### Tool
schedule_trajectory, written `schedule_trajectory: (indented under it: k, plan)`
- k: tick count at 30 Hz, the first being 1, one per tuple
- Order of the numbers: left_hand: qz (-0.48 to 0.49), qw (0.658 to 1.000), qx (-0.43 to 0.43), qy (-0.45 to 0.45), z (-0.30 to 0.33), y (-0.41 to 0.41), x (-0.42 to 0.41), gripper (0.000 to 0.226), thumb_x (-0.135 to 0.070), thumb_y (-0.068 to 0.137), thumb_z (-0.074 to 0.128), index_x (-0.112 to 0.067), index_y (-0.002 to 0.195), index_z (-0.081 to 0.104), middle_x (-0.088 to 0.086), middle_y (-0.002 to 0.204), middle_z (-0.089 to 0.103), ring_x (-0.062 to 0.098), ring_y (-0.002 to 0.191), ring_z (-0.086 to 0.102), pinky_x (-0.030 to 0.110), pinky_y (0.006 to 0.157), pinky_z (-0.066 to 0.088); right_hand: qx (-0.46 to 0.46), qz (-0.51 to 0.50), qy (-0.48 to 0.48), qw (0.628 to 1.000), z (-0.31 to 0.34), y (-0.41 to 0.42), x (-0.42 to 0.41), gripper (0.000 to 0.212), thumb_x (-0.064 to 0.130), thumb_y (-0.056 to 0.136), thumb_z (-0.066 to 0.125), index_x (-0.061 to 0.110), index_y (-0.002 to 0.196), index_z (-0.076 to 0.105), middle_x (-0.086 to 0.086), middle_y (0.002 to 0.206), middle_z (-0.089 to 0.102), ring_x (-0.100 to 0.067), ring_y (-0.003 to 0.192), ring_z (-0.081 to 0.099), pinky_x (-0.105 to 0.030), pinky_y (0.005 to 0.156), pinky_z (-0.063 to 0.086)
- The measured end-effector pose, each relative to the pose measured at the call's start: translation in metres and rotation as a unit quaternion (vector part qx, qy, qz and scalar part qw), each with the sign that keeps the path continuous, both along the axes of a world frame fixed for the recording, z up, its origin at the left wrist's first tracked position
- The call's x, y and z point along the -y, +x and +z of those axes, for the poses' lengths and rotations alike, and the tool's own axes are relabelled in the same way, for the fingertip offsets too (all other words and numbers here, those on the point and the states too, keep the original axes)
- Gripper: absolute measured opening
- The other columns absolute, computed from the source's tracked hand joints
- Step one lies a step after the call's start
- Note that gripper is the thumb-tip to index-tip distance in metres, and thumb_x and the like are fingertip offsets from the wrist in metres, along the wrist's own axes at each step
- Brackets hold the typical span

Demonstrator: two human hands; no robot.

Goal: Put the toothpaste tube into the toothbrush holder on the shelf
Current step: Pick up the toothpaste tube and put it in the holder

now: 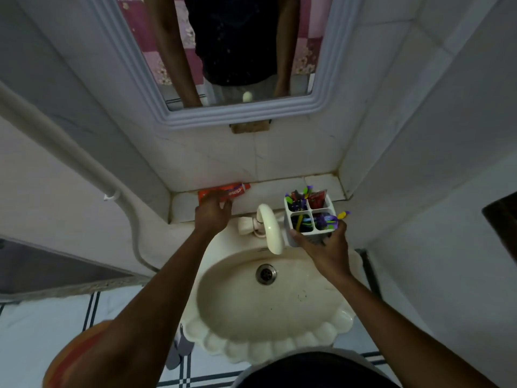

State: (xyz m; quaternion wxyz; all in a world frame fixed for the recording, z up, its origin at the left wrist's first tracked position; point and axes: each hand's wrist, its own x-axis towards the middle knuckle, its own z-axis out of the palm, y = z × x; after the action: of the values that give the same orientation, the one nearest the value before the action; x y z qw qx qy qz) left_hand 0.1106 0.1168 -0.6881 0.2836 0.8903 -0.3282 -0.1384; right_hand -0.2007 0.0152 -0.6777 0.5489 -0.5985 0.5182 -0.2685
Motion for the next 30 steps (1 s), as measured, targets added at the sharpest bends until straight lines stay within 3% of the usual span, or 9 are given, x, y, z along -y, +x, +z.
schedule_trajectory:
  k: [4, 8, 13, 16, 19, 23, 26, 30]
  plan:
    - [-0.071, 0.985, 0.13, 0.088, -0.017, 0.032, 0.003, 0.047, -0.033, 0.096, 0.063, -0.008, 0.137, 0.063, 0.019, 0.134, 0.066, 0.047, 0.113, 0.064, 0.053, 0.089, 0.054, 0.003, 0.003, 0.004, 1.0, 0.004, 0.004, -0.003, 0.106, 0.056, 0.06, 0.107, 0.029, 0.144, 0.047, 0.017, 0.135, 0.073, 0.002, 0.117, 0.076, -0.032, 0.101, 0.064]
    - [-0.114, 0.963, 0.147, 0.192, -0.017, 0.04, 0.021, 0.049, -0.035, 0.102, 0.059, -0.015, 0.147, 0.054, 0.014, 0.144, 0.057, 0.041, 0.129, 0.053, 0.051, 0.102, 0.043, -0.001, -0.003, -0.002, 1.0, 0.002, 0.008, -0.001, 0.101, 0.041, 0.066, 0.106, 0.027, 0.146, 0.046, 0.019, 0.135, 0.072, 0.006, 0.115, 0.075, -0.024, 0.097, 0.063]
    - [-0.123, 0.945, 0.137, 0.27, -0.015, 0.043, 0.027, 0.056, -0.037, 0.098, 0.065, -0.015, 0.147, 0.051, 0.016, 0.146, 0.044, 0.039, 0.136, 0.04, 0.052, 0.111, 0.036, 0.006, 0.008, 0.005, 1.0, 0.002, 0.008, 0.002, 0.103, 0.042, 0.067, 0.107, 0.032, 0.148, 0.043, 0.016, 0.139, 0.071, 0.003, 0.119, 0.075, -0.028, 0.099, 0.064]
    - [-0.112, 0.956, 0.122, 0.241, -0.009, 0.042, 0.029, 0.046, -0.033, 0.094, 0.07, -0.016, 0.135, 0.058, 0.014, 0.133, 0.06, 0.038, 0.127, 0.054, 0.048, 0.103, 0.043, 0.007, 0.01, 0.005, 1.0, 0.001, 0.008, 0.003, 0.109, 0.054, 0.061, 0.107, 0.035, 0.147, 0.043, 0.017, 0.14, 0.071, 0.002, 0.12, 0.074, -0.032, 0.103, 0.064]
    - [-0.097, 0.982, 0.033, 0.155, 0.005, 0.038, 0.027, 0.031, -0.02, 0.09, 0.07, -0.02, 0.12, 0.06, 0.008, 0.11, 0.072, 0.034, 0.104, 0.069, 0.038, 0.08, 0.049, 0.007, 0.009, 0.005, 1.0, -0.001, 0.009, 0.006, 0.112, 0.062, 0.058, 0.108, 0.037, 0.146, 0.043, 0.016, 0.14, 0.072, -0.005, 0.126, 0.074, -0.041, 0.107, 0.063]
    - [-0.124, 0.992, 0.011, 0.035, 0.047, 0.02, 0.015, 0.023, -0.036, 0.099, 0.071, -0.023, 0.116, 0.064, -0.001, 0.095, 0.072, 0.025, 0.083, 0.07, 0.033, 0.069, 0.05, 0.002, 0.016, 0.001, 1.0, -0.003, 0.009, 0.008, 0.113, 0.061, 0.059, 0.108, 0.032, 0.147, 0.044, 0.016, 0.14, 0.071, -0.004, 0.126, 0.073, -0.044, 0.108, 0.063]
    - [-0.145, 0.987, -0.045, -0.055, 0.09, 0.003, 0.011, 0.027, -0.041, 0.098, 0.075, -0.022, 0.117, 0.07, -0.003, 0.098, 0.075, 0.015, 0.083, 0.073, 0.033, 0.072, 0.058, -0.001, 0.018, -0.003, 1.0, -0.002, 0.012, 0.007, 0.111, 0.057, 0.061, 0.107, 0.03, 0.146, 0.042, 0.016, 0.138, 0.069, 0.005, 0.12, 0.072, -0.034, 0.105, 0.063]
    - [-0.212, 0.966, -0.139, -0.055, 0.138, -0.018, 0.012, 0.03, -0.023, 0.096, 0.079, -0.017, 0.126, 0.074, 0.0, 0.109, 0.077, 0.015, 0.091, 0.076, 0.033, 0.077, 0.062, -0.003, 0.032, -0.005, 0.999, 0.001, 0.014, 0.008, 0.113, 0.054, 0.062, 0.107, 0.03, 0.146, 0.036, 0.018, 0.137, 0.067, 0.009, 0.116, 0.07, -0.018, 0.097, 0.06]
